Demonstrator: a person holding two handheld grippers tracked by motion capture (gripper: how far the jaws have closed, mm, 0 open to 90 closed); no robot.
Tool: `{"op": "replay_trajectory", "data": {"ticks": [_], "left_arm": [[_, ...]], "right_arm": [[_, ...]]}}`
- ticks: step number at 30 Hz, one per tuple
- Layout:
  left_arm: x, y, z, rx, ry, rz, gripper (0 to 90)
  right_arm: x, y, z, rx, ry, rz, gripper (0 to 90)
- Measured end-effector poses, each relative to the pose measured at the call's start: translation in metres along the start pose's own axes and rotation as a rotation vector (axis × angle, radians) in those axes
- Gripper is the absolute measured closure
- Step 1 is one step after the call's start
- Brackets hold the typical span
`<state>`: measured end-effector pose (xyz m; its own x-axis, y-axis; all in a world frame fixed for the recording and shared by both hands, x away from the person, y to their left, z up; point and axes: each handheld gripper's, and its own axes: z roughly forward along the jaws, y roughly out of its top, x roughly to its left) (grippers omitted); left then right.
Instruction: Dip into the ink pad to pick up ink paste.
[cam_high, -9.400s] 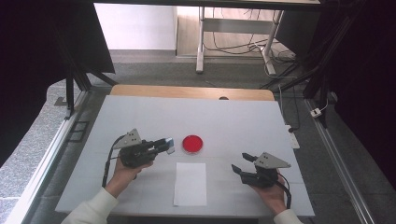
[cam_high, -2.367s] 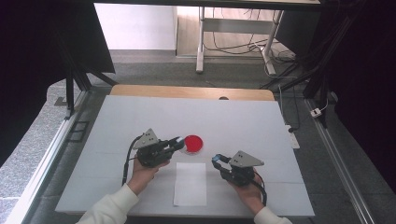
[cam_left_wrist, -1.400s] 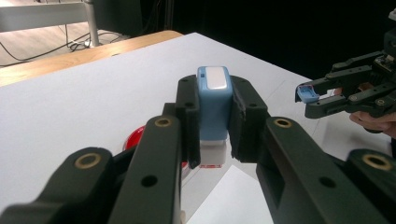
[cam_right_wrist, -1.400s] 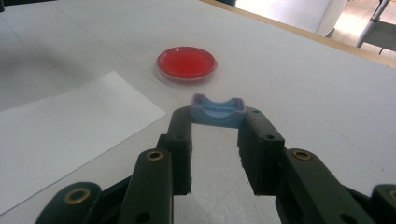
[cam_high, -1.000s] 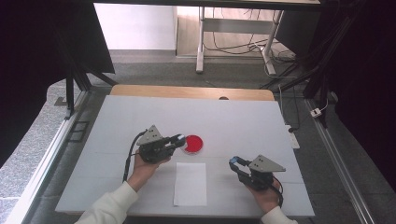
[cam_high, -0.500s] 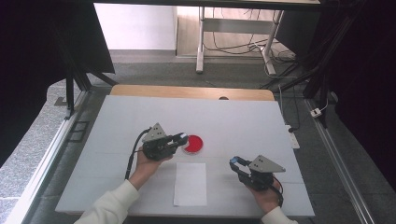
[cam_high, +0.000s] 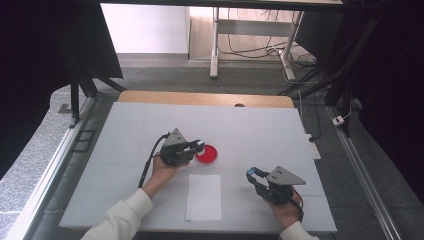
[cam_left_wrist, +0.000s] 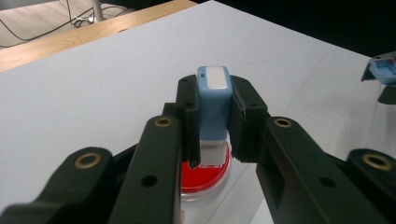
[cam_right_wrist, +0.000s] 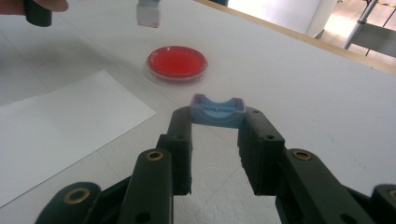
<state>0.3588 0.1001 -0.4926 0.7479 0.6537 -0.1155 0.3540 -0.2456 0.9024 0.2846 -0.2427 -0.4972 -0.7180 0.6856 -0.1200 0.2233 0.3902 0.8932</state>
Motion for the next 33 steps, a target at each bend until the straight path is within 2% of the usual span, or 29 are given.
{"op": "replay_trajectory", "data": {"ticks": [7, 20, 33], "left_arm": [[0.003, -0.001, 0.011, 0.011, -0.001, 0.001, 75.5], [0.01, -0.004, 0.028, 0.028, -0.008, -0.029, 75.5], [0.012, -0.009, 0.038, 0.053, -0.013, -0.038, 75.4]], "right_arm": [[0.0, 0.0, 0.0, 0.003, 0.0, -0.006, 66.4], [0.0, 0.0, 0.001, 0.006, -0.004, -0.005, 66.4], [0.0, 0.0, 0.002, 0.009, -0.002, -0.005, 66.4]]}}
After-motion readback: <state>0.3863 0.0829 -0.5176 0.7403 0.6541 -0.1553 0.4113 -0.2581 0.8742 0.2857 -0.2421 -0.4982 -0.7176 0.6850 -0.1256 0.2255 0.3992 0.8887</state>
